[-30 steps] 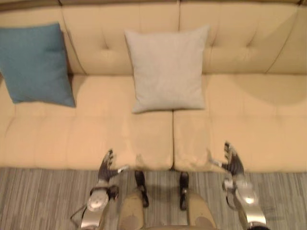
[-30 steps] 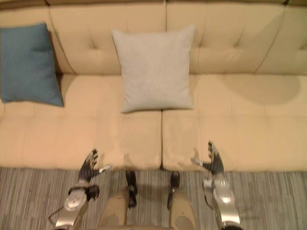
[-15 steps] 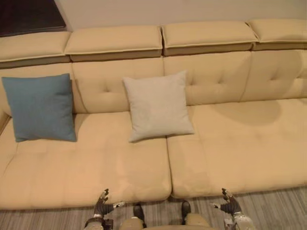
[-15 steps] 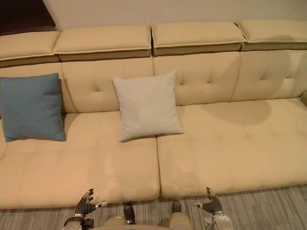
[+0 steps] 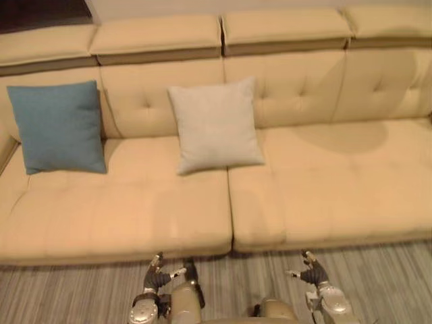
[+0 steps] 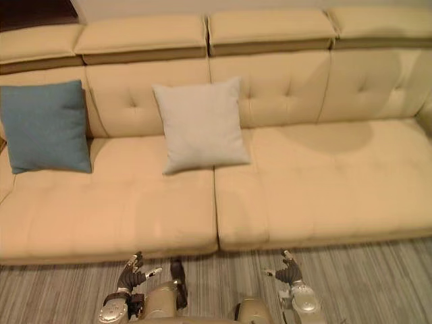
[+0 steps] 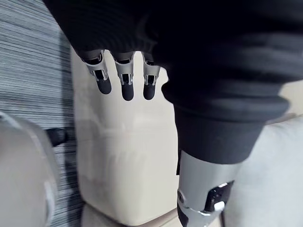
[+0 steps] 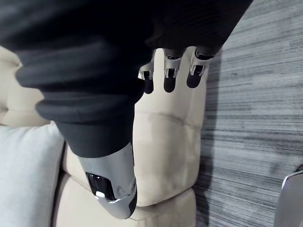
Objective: Pick up cushions and gather them together orderly.
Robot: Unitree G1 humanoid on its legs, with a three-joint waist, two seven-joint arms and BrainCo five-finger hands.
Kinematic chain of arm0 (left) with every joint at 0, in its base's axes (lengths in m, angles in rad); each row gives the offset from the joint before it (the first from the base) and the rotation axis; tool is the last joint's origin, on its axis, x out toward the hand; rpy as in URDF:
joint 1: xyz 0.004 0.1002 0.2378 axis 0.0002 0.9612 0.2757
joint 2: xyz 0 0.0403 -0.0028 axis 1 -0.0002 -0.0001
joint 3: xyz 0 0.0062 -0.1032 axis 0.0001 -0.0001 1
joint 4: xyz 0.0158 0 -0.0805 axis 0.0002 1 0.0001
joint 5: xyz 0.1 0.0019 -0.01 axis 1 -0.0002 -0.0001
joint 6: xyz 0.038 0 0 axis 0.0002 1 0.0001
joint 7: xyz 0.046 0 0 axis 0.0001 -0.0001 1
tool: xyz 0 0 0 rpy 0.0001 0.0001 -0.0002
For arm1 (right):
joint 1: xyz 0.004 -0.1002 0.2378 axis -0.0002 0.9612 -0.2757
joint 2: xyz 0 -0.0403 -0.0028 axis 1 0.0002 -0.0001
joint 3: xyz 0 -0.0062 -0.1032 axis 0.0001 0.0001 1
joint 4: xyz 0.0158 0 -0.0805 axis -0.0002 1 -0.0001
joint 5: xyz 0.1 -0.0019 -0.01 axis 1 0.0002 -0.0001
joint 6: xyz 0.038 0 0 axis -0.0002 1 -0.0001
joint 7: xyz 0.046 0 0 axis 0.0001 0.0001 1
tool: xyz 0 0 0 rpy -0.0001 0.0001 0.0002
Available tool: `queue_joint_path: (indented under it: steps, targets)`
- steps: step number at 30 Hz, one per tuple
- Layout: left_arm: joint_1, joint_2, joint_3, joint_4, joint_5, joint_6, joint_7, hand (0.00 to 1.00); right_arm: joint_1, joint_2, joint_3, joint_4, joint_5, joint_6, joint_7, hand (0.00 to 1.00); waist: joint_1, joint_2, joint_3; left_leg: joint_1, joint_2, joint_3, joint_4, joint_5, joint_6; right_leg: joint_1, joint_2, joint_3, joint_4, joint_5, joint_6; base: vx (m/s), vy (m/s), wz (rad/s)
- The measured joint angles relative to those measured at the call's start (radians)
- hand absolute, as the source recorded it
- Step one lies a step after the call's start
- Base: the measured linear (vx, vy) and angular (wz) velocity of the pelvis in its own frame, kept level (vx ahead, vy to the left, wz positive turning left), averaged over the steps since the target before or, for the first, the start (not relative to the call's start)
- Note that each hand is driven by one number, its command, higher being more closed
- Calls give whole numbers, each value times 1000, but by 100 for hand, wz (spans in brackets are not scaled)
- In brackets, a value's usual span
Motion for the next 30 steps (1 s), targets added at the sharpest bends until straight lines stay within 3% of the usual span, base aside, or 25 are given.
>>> queue_joint_path:
  steps: [1,2,3,4,5,6,9,12,14,19,22,24,25,27,28,29,30]
  targets:
    - [-3,0,-3,0,0,0,2,0,3,-1,-4,1,1,1,-1,0,-5,15,8,0,6,-6,-23,-8,-9,0,5,-14,-13,9,-15,-323,-99,45]
    - [-4,2,-5,0,0,0,6,0,11,3,-10,0,2,1,-6,0,-12,16,11,8,2,-2,-63,-87,-94,4,0,-44,-39,33,-35,-355,-30,57]
    - [-6,3,-5,-5,1,-4,9,0,27,15,-33,-1,1,2,-13,0,-12,-18,21,16,-16,13,-40,-95,-89,-7,-37,-60,-61,55,-54,-336,-20,53]
    - [-4,4,-6,-5,2,-3,9,0,29,18,-44,-1,1,1,-16,0,-10,-21,21,19,-30,11,4,-96,-87,-9,-50,-60,-65,61,-54,-360,-35,43]
    - [1,3,-9,-4,2,-3,9,0,32,14,-48,-1,1,1,-17,0,-15,-42,25,22,-53,6,122,-116,-59,-17,-72,-59,-77,69,-53,-226,-24,7]
    - [16,3,-11,-7,2,-3,9,0,31,9,-48,-5,1,1,-17,0,-9,-35,19,54,-65,-12,226,-177,-30,-32,-76,-36,-84,83,-47,-187,4,-4]
    - [40,6,-11,-10,1,-2,10,0,7,12,-53,-12,1,1,-17,0,-8,-19,11,142,-87,-64,177,-318,-40,-81,-65,14,-68,102,-20,-125,119,-40]
    - [37,1,-17,-10,1,-1,10,0,12,25,-53,-13,0,1,-16,0,-10,-30,8,184,-106,-38,131,-316,-38,-67,-72,47,-103,138,9,-69,111,-36]
    - [27,-1,-20,-10,2,-2,10,0,16,24,-84,-14,1,1,-21,0,-24,-21,-19,199,-116,-11,96,-315,-37,-53,-70,68,-176,183,27,-8,132,-40]
    - [-6,-3,-23,-11,2,-2,10,0,17,26,-114,-50,23,1,-35,0,-45,-15,-22,261,-132,36,73,-309,-10,-17,-52,176,-289,270,49,55,89,-72]
    - [-23,-2,-33,-12,2,-1,10,0,17,42,-116,-107,31,-1,-36,0,-72,-14,-22,285,-128,110,80,-322,5,-30,-32,257,-330,327,57,29,81,-113]
    - [-27,-2,-48,-35,2,-1,12,0,15,52,-114,-141,39,-2,-37,0,-78,-8,-20,300,-106,195,107,-364,2,-63,1,327,-359,385,65,-33,40,-185]
    - [-35,-4,-59,-59,1,-1,13,0,4,56,-111,-144,47,-2,-37,0,-78,0,-18,305,-73,259,120,-385,4,-88,19,288,-394,440,48,-61,-1,-220]
    - [-59,6,-75,-92,0,0,16,0,-5,61,-105,-167,67,-2,-51,0,-84,1,3,353,-50,412,119,-406,4,-120,-31,-47,-339,383,-68,-66,-35,-188]
    - [-67,7,-87,-97,1,1,16,0,-6,58,-107,-167,68,-2,-57,0,-97,10,6,367,-39,451,118,-406,3,-124,-59,-175,-313,355,-98,-31,-30,-169]
    - [-70,10,-105,-141,1,3,16,0,-5,57,-103,-168,68,-2,-61,0,-99,19,5,403,-22,537,119,-418,-16,-116,-124,-417,-263,306,-149,32,-68,-198]
    - [-70,8,-107,-160,1,2,14,0,-5,59,-99,-168,68,-2,-61,0,-92,21,6,442,-9,609,122,-427,-29,-93,-159,-560,-239,302,-154,70,-93,-216]
